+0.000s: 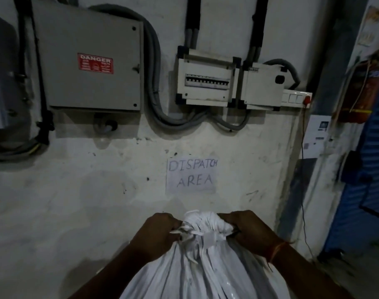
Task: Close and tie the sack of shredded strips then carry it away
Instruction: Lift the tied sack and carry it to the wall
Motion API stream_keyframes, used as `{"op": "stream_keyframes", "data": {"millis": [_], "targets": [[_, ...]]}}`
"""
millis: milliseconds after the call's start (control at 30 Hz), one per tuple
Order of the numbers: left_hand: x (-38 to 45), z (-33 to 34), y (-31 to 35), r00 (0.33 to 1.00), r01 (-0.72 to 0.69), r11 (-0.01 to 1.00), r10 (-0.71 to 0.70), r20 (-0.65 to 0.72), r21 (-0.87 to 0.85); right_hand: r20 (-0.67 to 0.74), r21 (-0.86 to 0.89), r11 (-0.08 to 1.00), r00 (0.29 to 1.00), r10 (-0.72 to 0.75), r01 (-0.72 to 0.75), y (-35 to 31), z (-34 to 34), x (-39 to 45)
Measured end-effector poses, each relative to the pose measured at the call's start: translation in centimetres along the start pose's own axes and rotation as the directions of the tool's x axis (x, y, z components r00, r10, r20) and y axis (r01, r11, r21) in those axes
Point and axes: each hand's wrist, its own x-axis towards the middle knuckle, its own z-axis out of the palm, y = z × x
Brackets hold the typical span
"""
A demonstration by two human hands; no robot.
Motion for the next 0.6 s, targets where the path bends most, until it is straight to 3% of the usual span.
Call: {"op": "stream_keyframes", "data": {"millis": [333,533,600], "targets": [[7.9,4.6,2.8,0.994,0.109,0.993,-0.108,-0.016,0.047,0.05,0.128,0.986,0.993,-0.11,0.103,12.0,-0.6,1.5],[10.0,7.9,5.0,0.992,0.089,0.983,-0.072,-0.104,0.164,0.066,0.181,0.968,0.98,-0.189,0.174,17.6,0.4,1.1],[10.1,9.1,6.0,0.984,0.163,0.979,-0.152,-0.092,0.124,0.061,0.202,0.966,0.982,-0.178,0.163,19.3,1.6,0.6]]}}
